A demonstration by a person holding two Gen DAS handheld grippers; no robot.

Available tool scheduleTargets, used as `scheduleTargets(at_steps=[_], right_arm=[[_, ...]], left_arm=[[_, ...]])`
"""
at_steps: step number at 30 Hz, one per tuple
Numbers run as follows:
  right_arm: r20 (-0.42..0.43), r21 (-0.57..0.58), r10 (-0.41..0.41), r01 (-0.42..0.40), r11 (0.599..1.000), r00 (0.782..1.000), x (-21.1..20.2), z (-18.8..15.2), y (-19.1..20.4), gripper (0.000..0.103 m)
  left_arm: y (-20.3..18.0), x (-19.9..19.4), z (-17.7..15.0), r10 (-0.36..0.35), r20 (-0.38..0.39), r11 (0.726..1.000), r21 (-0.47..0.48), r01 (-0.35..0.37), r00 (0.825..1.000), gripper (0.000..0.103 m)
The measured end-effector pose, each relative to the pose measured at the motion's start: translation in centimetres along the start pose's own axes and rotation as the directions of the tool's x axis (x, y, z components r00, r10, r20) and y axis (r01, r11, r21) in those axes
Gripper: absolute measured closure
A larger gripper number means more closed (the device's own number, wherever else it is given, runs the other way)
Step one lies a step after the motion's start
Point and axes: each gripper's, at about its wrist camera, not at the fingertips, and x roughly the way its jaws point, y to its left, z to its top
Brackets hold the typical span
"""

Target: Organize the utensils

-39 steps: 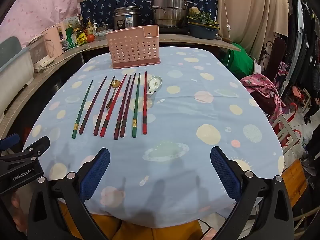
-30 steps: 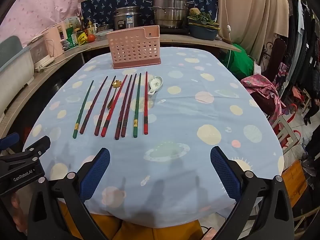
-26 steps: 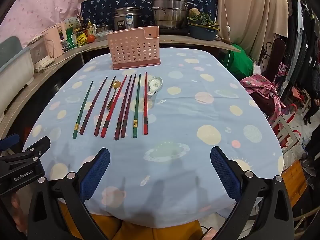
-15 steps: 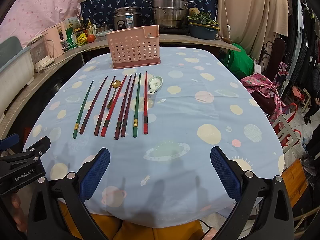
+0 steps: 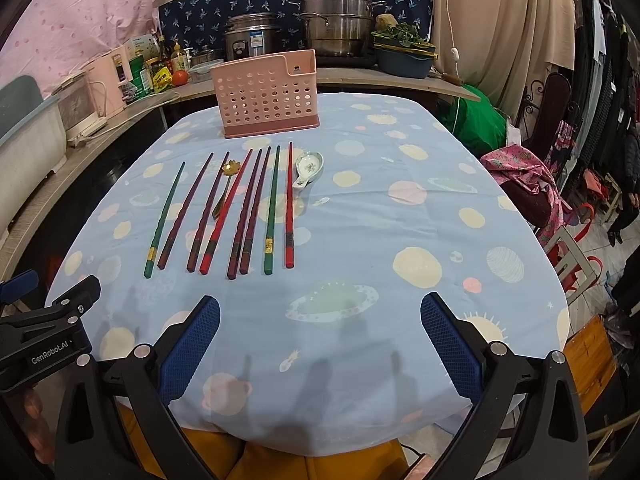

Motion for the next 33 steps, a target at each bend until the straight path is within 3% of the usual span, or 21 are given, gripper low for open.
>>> scheduleTargets(at_steps=[33], right_arm=[[0.000,0.004,0.003,-0.003,1.000,1.000,0.03,0.01,-0.14,0.007]], left_arm=[[-0.16,0.12,-0.12,0.005,0.001,1.000,0.002,-0.005,1.000,0.007]])
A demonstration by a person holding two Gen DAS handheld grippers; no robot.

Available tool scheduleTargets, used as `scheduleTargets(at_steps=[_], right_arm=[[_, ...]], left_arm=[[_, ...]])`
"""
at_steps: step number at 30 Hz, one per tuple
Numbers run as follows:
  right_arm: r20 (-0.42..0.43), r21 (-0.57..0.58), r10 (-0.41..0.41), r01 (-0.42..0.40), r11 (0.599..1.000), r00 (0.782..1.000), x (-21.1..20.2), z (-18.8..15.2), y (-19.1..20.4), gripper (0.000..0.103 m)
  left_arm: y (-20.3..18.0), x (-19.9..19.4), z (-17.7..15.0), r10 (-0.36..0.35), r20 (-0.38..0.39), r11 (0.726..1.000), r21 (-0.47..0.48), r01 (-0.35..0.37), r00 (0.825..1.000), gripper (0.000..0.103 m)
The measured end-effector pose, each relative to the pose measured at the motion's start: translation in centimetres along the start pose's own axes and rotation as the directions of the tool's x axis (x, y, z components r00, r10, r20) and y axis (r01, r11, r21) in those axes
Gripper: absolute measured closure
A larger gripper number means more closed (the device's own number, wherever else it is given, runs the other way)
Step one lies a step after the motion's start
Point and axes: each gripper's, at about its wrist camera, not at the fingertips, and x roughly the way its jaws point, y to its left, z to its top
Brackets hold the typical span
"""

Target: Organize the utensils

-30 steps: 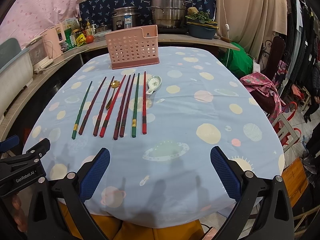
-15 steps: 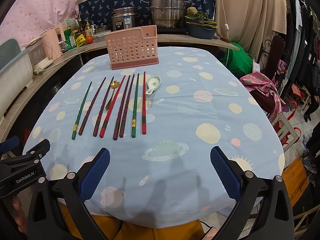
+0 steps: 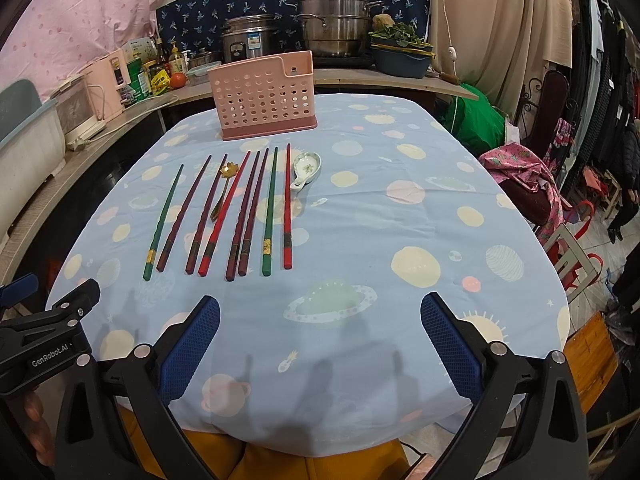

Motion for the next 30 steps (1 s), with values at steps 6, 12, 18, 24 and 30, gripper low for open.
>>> scheduleTargets(at_steps=[6,12,18,24,30], right_arm=[[0.000,0.000,0.001,-0.001,1.000,1.000,0.00,0.00,-0.02,0.007],[-0.001,0.001,0.002,-0.002,1.000,1.000,0.03,0.01,-0.06,0.007],[-0.001,0.001,0.002,-0.002,1.000,1.000,0.07,0.03,-0.09,0.007],[-0.001,0.000,0.003,-0.003,1.000,1.000,0.06,0.06,-0.11,0.007],[-0.003,0.004,0.001,-0.001,1.000,1.000,0.15,0.12,-0.14,0.007]], left_arm=[[0.13,0.26,-0.12,0.000,0.001,1.000,-0.001,0.000,1.000,0.007],[-0.03,0.11,-0.05,-0.001,-0.001,1.000,0.002,0.001,1.000,0.007],[-0.05,-0.03,0.02,0.001,0.000,1.000,0.001,-0.001,1.000,0.007],[-0.04,0.02,0.00,0.000,-0.002,1.000,0.000,0.000,1.000,0.007],[0.20,0.37,0.09,-0.003,-0.017,1.000,-0.012,0.003,1.000,0.007]])
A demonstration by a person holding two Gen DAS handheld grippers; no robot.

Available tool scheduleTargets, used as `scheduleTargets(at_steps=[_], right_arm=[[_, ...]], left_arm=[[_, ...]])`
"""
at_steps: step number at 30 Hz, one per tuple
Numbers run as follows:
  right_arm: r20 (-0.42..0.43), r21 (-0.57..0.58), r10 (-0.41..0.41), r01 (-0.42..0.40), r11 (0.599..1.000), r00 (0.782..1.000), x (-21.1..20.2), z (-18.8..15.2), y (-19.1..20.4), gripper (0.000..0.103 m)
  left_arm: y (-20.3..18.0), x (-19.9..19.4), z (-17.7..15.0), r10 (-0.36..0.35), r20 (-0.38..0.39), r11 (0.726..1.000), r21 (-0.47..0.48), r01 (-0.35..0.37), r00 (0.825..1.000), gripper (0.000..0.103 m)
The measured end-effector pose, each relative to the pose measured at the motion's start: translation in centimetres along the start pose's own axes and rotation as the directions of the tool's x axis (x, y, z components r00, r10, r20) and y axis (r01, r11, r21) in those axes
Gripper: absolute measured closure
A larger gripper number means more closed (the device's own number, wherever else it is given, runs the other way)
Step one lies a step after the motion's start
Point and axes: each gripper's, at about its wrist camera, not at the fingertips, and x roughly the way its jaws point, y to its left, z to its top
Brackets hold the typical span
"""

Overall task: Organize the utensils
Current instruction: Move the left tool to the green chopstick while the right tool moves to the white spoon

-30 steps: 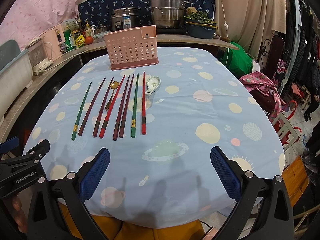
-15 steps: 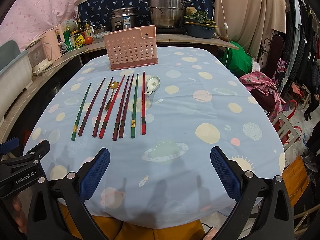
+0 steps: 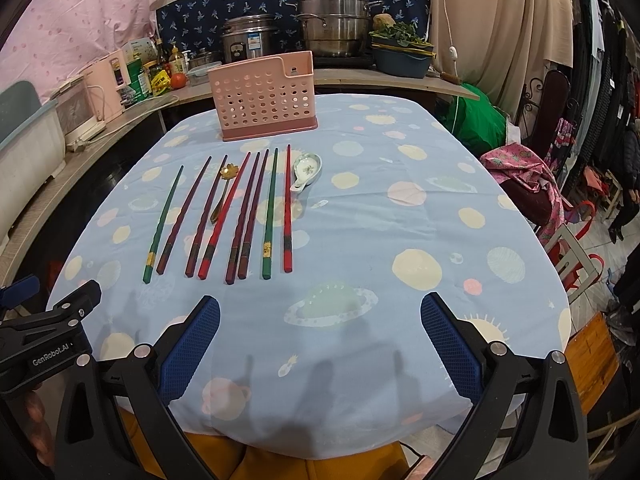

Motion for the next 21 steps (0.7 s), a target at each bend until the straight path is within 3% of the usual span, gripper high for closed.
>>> scheduleTargets(at_steps=[21], right_arm=[[-0.043,0.037,-0.015,0.017,0.999,0.999,3.6,1.1,-1.2,0.007]], left_arm=[[0.6,6.2,2.4,-0.046,-0.091,0.997,-0.069,0.039,0.995,0.011]])
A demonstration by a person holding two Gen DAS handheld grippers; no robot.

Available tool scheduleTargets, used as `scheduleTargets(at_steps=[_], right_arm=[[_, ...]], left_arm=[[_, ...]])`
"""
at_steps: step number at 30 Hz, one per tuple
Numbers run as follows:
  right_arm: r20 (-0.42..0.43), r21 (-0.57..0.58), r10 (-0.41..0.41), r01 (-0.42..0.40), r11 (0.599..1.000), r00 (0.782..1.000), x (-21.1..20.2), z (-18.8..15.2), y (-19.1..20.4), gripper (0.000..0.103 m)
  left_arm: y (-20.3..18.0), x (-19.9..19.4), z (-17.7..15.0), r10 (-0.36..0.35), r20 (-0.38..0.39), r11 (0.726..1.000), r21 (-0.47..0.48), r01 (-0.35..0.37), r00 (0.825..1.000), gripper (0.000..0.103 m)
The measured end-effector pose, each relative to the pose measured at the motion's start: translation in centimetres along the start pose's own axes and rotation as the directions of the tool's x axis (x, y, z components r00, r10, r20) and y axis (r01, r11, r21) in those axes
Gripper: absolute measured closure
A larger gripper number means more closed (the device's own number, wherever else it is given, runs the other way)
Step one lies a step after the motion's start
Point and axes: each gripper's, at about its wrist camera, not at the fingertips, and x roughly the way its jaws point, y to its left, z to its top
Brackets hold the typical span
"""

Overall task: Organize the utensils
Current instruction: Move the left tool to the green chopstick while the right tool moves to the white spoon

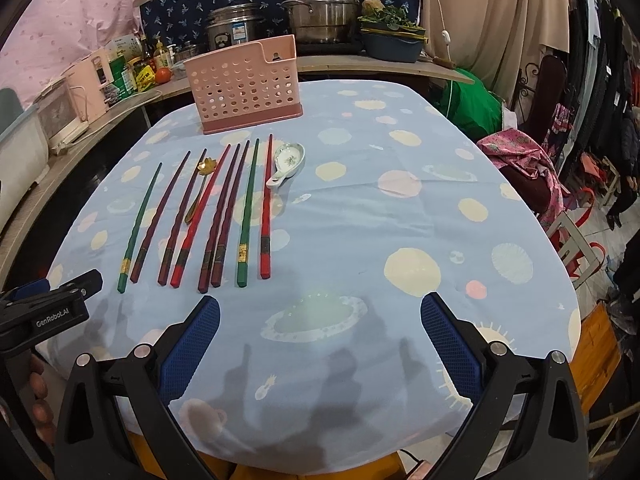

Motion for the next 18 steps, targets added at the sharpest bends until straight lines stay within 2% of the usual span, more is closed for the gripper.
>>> scheduleTargets(at_steps=[8,12,14,18], right_arm=[[-0.014,-0.002,0.002,-0.002,1.000,1.000,1.6,0.9,0.2,0.007],[-0.015,-0.004,0.006,-0.006,1.000,1.000,2.3,1.4,0.2,0.007],[-0.012,0.001,0.014,-0.014,1.000,1.000,2.5,1.9,0.2,0.007],[0.007,0.016,0.040,-0.040,0.999,0.999,3.1,3.2,0.1,0.007]], left_arm=[[-0.9,2.7,1.4,-0.003,-0.028,1.000,0.016,0.003,1.000,0.019],[-0.9,3.9,1.3,-0.015,-0.066,1.000,0.023,0.016,0.998,0.037],[-0.5,4.1,1.3,-0.033,-0.072,0.999,0.012,0.034,0.997,0.041],[-0.3,3.9,1.1,-0.050,-0.069,0.998,0.020,0.052,0.996,0.055]])
